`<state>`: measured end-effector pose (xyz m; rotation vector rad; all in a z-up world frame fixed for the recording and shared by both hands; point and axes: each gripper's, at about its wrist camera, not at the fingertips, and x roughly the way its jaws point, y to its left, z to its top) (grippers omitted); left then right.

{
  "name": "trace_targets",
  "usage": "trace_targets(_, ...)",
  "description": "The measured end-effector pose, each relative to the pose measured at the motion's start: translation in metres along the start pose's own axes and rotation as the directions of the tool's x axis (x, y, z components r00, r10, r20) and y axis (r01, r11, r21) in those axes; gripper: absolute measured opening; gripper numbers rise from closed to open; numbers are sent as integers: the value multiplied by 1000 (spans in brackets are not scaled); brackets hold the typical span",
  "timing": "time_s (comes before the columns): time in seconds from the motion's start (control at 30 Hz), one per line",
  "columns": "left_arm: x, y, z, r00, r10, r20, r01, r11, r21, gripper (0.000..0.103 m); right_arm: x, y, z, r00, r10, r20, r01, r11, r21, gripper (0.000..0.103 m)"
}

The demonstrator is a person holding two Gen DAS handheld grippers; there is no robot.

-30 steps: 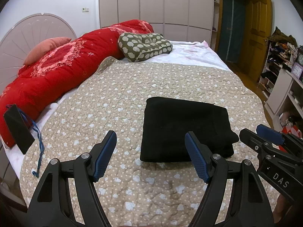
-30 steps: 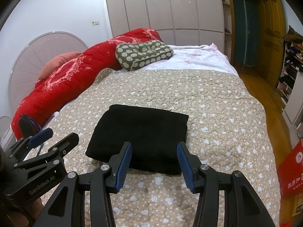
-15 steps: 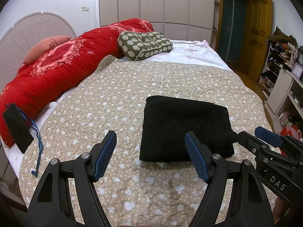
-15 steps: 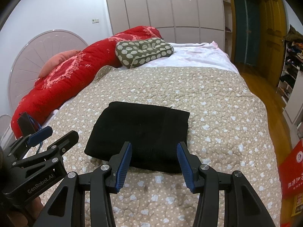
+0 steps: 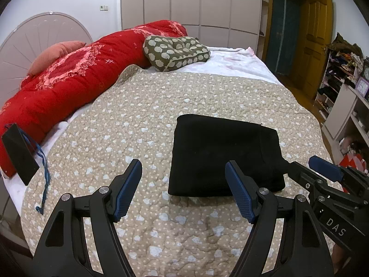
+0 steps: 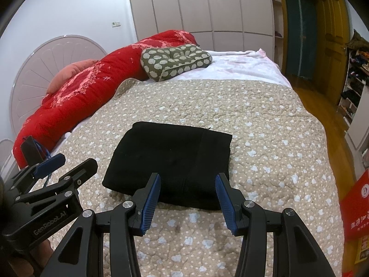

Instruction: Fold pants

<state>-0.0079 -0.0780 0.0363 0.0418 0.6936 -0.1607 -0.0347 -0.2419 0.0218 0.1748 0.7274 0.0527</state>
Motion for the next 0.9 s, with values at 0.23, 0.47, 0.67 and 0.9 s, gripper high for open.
trace_targets(0.23,2,-1,0,1000,0,-3,0,1000,1,76,2,4,-1,1000,-1,-7,1,1000,3,48)
trace_targets(0.47,3,-3,-1,1000,1,-3,-1,1000,1,76,3,3,-1,1000,0,-10,0,1000,2,48)
trace_targets(0.67,5,-3,-1,1000,1,-3,-1,1000,3,76,6,2,-2,1000,-2,-20,2,1000,4,48)
trace_targets(0.9,15,3,1,1000,-21,-18,21,1000,-14,76,11,-7,-2,999,-17,-28,18,1000,15,48)
